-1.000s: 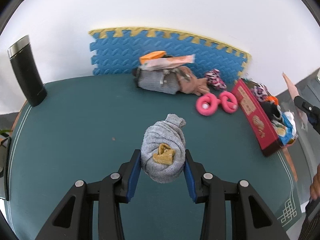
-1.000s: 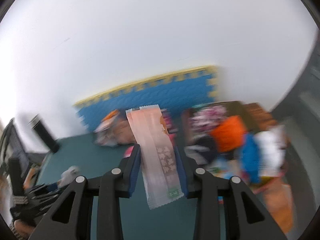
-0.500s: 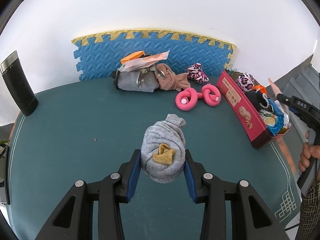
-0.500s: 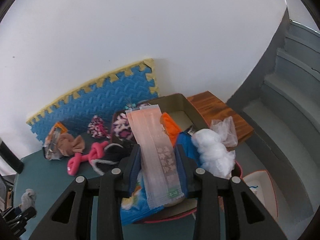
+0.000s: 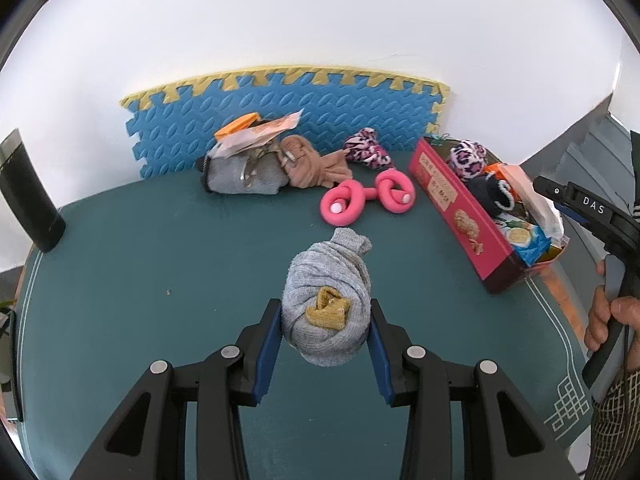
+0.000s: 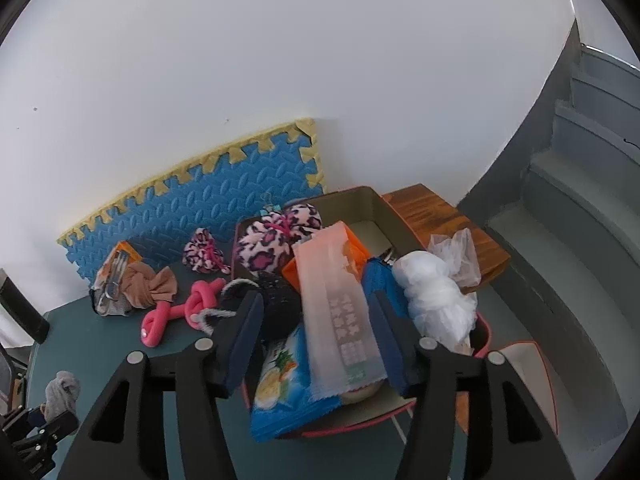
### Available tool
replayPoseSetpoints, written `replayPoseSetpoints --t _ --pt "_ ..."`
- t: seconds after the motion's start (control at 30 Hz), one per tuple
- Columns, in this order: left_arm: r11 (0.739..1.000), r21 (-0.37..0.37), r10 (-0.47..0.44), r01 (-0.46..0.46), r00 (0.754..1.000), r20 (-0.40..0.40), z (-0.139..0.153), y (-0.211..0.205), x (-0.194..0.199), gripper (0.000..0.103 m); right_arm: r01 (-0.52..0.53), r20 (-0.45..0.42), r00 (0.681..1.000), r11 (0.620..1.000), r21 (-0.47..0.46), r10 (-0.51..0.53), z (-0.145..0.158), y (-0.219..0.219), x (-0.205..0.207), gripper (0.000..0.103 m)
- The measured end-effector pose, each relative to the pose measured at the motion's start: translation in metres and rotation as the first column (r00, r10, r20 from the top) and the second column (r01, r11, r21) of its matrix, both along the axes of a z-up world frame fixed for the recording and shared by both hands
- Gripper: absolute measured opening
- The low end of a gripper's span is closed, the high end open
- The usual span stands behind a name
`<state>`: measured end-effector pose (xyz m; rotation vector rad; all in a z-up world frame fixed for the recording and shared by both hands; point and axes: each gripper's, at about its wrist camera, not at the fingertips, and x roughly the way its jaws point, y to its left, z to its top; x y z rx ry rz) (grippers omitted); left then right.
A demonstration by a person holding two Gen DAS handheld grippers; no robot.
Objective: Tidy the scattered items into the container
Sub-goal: 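Carry the paper packet into the red tin and open the right tool while the left tool holds the sock, then lower the grey rolled sock into the tin and open the left tool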
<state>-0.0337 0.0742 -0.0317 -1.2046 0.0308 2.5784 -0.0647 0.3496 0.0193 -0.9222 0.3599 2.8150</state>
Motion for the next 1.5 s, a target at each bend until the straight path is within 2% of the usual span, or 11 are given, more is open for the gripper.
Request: replayPoseSetpoints --t 0.3,0.43,0.6,0.9,1.3,1.43,1.5 --pt "0.996 -0.036 -0.079 0.078 0.996 -0.028 0.011 0.045 0.0 0.042 -0.024 -0.02 1.0 1.0 0.006 0.024 0.002 -0.002 0.024 0.064" --pt "0.991 -0.053 -0.124 0.122 0.991 -0.041 0.016 0.071 -0.002 0.042 0.001 -0.028 1.0 1.0 0.009 -0.001 0.0 0.009 0.037 0.067" --pt "0.981 -0.064 -0.185 0.181 0.981 -0.055 0.025 0.109 -0.007 0.042 0.053 -0.038 0.998 0.998 -0.041 -0.054 -0.004 0.035 0.058 0.067" --pt "0.955 -0.017 -0.295 0.295 0.951 -0.096 0.053 0.182 -0.029 0.042 0.121 -0.033 0.992 0.988 -0.098 -0.125 -0.016 0.072 0.08 0.067" --pt "0.937 0.101 -0.338 0.334 0.941 0.022 0.021 0.246 -0.099 0.042 0.141 -0.007 0.99 0.981 -0.136 -0.143 -0.035 0.092 0.077 0.067" --pt "0.928 0.133 -0.355 0.347 0.934 0.041 0.008 0.249 -0.108 0.044 0.141 0.005 0.99 0.981 -0.133 -0.142 -0.04 0.09 0.074 0.067" --pt "0.922 0.154 -0.366 0.355 0.929 0.047 0.007 0.247 -0.11 0.054 0.142 0.007 0.99 0.982 -0.126 -0.142 -0.04 0.089 0.072 0.067"
